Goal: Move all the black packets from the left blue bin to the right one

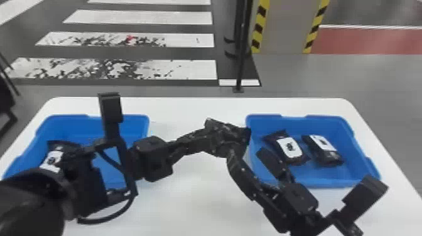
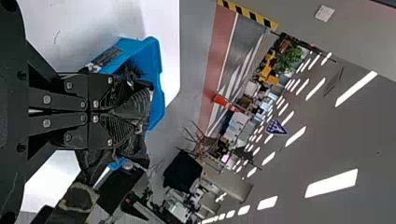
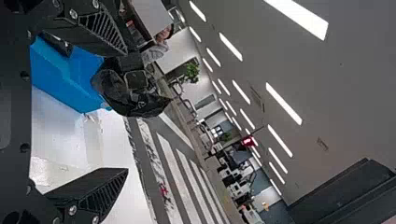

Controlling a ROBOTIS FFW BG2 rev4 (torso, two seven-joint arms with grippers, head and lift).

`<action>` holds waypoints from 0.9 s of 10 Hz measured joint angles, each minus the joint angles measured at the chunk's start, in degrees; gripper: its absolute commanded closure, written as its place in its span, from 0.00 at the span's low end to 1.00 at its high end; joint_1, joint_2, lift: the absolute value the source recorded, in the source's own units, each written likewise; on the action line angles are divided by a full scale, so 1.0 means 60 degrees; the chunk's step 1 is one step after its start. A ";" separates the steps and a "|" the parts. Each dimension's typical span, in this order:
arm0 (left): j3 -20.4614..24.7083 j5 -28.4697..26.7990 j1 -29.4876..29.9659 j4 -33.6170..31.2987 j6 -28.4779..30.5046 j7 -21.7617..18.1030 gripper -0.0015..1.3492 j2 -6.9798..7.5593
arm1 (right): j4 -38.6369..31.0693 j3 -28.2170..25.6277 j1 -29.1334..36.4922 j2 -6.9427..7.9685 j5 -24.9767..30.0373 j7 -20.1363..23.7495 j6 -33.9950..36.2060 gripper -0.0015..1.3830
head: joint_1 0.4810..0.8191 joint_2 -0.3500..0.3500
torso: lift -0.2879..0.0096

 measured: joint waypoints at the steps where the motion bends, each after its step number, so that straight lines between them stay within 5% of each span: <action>1: -0.0124 0.0060 -0.0030 0.0000 0.0007 -0.0014 0.89 -0.0003 | 0.0084 0.0002 -0.0091 0.0000 -0.0039 0.0007 0.0000 0.43 | 0.63 0.43 | 0.35; 3: -0.0186 0.0083 -0.0055 0.0000 0.0036 -0.0016 0.89 0.0000 | 0.0193 0.0003 -0.0152 0.0000 -0.0231 0.0058 0.0000 0.84 | 0.63 0.42 | 0.35; 4: -0.0176 0.0083 -0.0051 0.0000 0.0039 -0.0016 0.89 0.0002 | 0.0237 0.0009 -0.0154 0.0000 -0.0305 0.0076 -0.0017 0.92 | 0.63 0.42 | 0.35; 6: -0.0173 0.0084 -0.0049 0.0000 0.0039 -0.0016 0.89 -0.0004 | 0.0425 0.0113 -0.0154 0.0004 -0.0453 0.0081 -0.0580 0.92 | 0.63 0.42 | 0.35; 7: -0.0154 0.0086 -0.0040 0.0000 0.0039 0.0000 0.78 -0.0017 | 0.0443 0.0145 -0.0155 0.0002 -0.0437 0.0115 -0.0741 0.92 | 0.63 0.42 | 0.35; 9: 0.0067 0.0356 0.0182 0.0012 -0.0175 0.0236 0.19 -0.0170 | 0.0474 0.0164 -0.0177 0.0000 -0.0438 0.0175 -0.0853 0.92 | 0.63 0.43 | 0.35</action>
